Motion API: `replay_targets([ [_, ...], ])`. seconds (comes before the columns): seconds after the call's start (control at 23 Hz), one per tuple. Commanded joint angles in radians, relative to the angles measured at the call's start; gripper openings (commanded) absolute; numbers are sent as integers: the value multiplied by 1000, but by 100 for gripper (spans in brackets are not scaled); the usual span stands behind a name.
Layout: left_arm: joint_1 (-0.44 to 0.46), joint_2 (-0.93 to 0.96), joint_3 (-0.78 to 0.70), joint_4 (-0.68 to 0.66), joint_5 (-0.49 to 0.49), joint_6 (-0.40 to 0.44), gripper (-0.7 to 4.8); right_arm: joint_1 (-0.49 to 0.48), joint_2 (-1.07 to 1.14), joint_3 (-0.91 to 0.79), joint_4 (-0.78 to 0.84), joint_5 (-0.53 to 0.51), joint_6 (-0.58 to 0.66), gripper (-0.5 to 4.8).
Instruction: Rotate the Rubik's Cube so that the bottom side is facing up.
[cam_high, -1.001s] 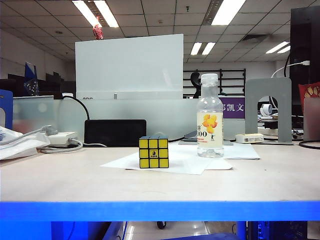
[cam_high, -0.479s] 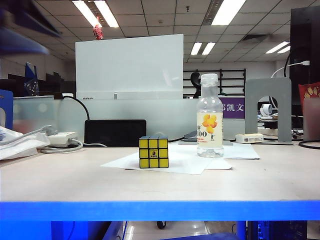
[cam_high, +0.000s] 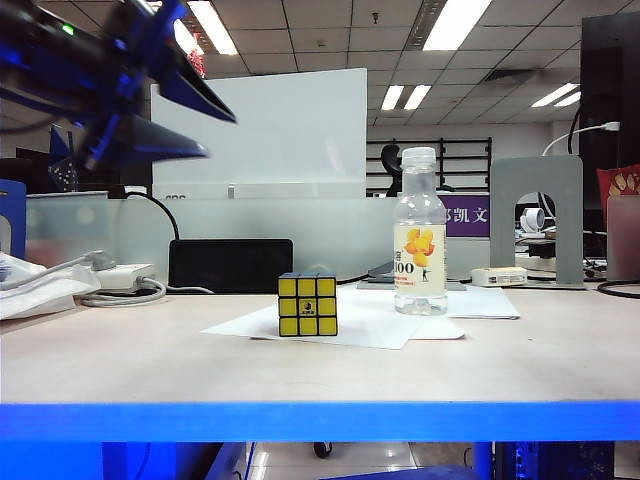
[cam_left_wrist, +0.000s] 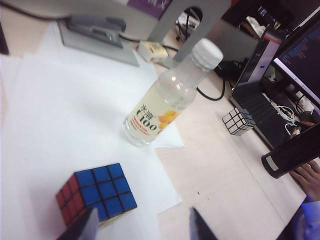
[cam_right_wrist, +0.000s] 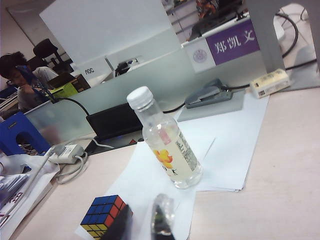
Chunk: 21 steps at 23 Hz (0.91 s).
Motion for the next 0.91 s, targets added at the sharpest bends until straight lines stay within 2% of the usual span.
replay_targets([
  [0.04,-31,27,11,8,-17,-22,242,0,14,5,3,-6,-3,59],
  [0.26,-37,51,12,-10,-58,25,242,5,14,6,5,-6,62,61],
  [0.39,-37,62,19,-21,-80,68,242,8,14,6,-2,-21,122,95],
  [0.61,-40,113,104,-174,-109,156,242,7,42,6,3,-95,208,128],
  [0.91,-69,219,265,-333,-100,127,242,7,71,7,2,-171,260,164],
])
